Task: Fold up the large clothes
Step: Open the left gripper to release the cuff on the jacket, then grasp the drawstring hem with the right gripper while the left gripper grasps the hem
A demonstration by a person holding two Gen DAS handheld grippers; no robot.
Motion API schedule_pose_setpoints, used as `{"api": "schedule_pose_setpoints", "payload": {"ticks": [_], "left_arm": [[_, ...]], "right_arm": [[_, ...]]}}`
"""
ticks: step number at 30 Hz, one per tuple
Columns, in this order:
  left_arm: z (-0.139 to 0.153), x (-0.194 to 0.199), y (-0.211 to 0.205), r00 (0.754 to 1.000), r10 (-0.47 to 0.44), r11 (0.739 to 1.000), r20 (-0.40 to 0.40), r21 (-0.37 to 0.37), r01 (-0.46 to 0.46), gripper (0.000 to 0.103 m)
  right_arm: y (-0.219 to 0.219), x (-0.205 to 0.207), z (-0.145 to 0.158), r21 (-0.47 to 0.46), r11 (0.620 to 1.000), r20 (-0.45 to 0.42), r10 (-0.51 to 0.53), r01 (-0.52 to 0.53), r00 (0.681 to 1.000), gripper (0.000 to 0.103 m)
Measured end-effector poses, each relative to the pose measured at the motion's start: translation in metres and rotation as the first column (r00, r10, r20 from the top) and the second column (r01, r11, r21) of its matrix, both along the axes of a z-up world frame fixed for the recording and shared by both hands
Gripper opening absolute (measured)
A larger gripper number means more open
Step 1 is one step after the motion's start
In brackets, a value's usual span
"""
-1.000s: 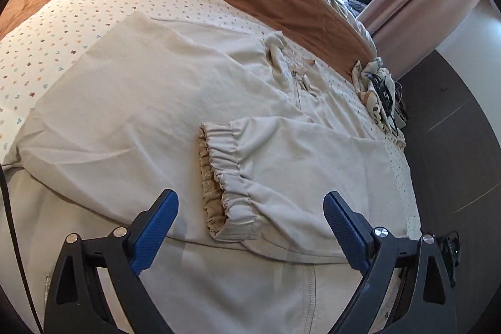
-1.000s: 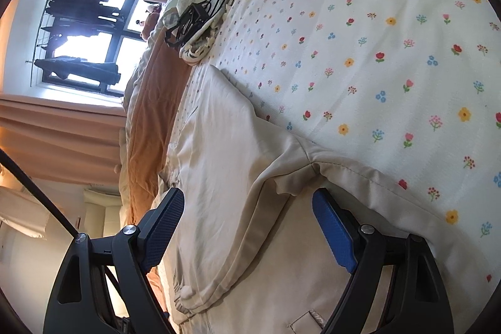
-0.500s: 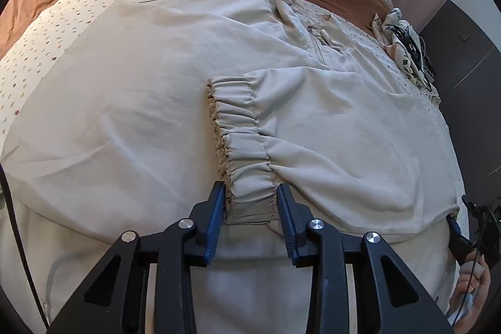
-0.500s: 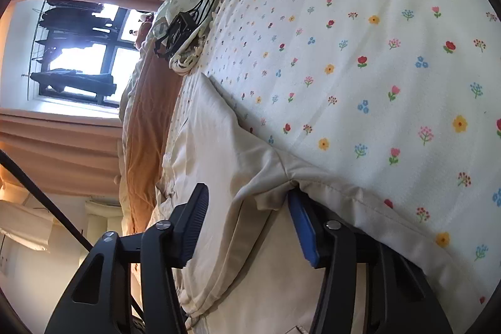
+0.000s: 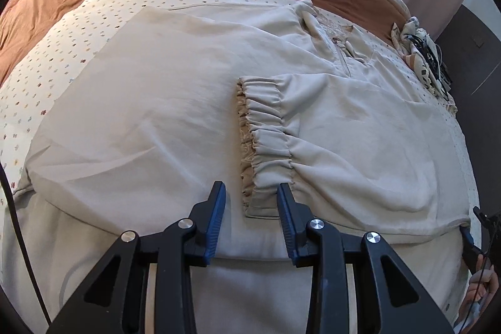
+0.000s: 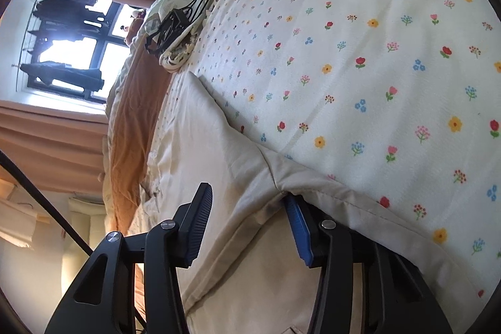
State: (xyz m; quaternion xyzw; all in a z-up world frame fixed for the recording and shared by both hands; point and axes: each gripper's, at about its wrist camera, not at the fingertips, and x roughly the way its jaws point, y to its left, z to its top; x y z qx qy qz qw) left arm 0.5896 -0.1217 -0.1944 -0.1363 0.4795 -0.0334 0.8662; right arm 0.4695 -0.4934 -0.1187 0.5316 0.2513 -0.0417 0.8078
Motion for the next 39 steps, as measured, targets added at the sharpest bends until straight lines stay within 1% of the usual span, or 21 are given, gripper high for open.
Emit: {"api": "schedule_pose_setpoints", "payload": {"ticks": [1,2,3,4,5,6,9,11,13,16,22,27,29,32,35,39], "left_arm": [[0.002,-0.002,0.003,1.000,-0.002,1.000,0.005,-0.024,0.002,0.035],[0.004,-0.005,0.004,1.000,-0.002,1.000,0.012,-0.030,0.002,0.042],[0.008,-0.008,0.005,1.000,0.001,1.000,0.025,-0.029,0.000,0.049],[0.012,-0.012,0.007,0.999,0.004,0.999,0.043,-0.033,-0.002,0.072],[0.016,-0.016,0.008,0.998,0.008,0.999,0.060,-0.046,-0.005,0.093],[0.021,-0.020,0.011,0.997,0.015,0.998,0.079,-0.068,-0.010,0.096],[0.035,-0.035,0.018,0.992,0.037,0.993,0.119,-0.112,-0.023,0.096],[0.045,-0.049,0.021,0.988,0.042,0.992,0.146,-0.125,-0.023,0.096],[0.052,-0.067,0.026,0.984,0.051,0.991,0.169,-0.131,-0.029,0.096],[0.060,-0.094,0.035,0.980,0.064,0.988,0.186,-0.151,-0.036,0.096],[0.070,-0.145,0.056,0.972,0.086,0.986,0.217,-0.160,-0.051,0.096],[0.078,-0.180,0.068,0.966,0.080,0.986,0.247,-0.162,-0.040,0.096],[0.082,-0.192,0.072,0.964,0.082,0.987,0.252,-0.157,-0.043,0.096],[0.090,-0.214,0.077,0.956,0.082,0.989,0.281,-0.140,-0.043,0.096],[0.100,-0.236,0.080,0.944,0.079,0.994,0.319,-0.097,-0.050,0.096],[0.109,-0.264,0.086,0.933,0.044,0.998,0.357,-0.056,-0.026,0.096]], "right_arm": [[0.000,-0.001,0.002,-0.002,1.000,-0.001,0.001,-0.001,1.000,0.052],[0.001,-0.003,0.005,0.000,1.000,0.005,0.001,-0.001,1.000,0.056],[0.002,-0.005,0.007,0.004,1.000,0.013,0.002,-0.002,1.000,0.063],[0.002,-0.009,0.009,0.005,1.000,0.026,0.004,-0.004,1.000,0.069],[0.003,-0.012,0.010,0.002,1.000,0.037,0.005,-0.005,0.999,0.070],[0.005,-0.016,0.013,-0.007,1.000,0.045,0.005,-0.004,0.999,0.071],[0.008,-0.029,0.015,-0.034,0.999,0.055,0.004,-0.002,0.998,0.071],[0.010,-0.039,0.017,-0.050,0.999,0.061,-0.001,0.004,0.998,0.073],[0.010,-0.048,0.019,-0.055,0.998,0.079,-0.011,0.016,0.997,0.079],[0.015,-0.065,0.024,-0.084,0.996,0.108,-0.026,0.035,0.994,0.081],[0.037,-0.106,0.027,-0.145,0.989,0.111,-0.010,0.026,0.994,0.083],[0.052,-0.138,0.029,-0.190,0.982,0.092,0.036,-0.018,0.995,0.083],[0.057,-0.150,0.030,-0.205,0.978,0.074,0.060,-0.044,0.995,0.083],[0.068,-0.163,0.033,-0.259,0.962,0.045,0.100,-0.085,0.994,0.083],[0.075,-0.183,0.040,-0.322,0.940,0.030,0.133,-0.116,0.991,0.083],[0.084,-0.220,0.050,-0.413,0.900,0.036,0.174,-0.144,0.984,0.083]]}}
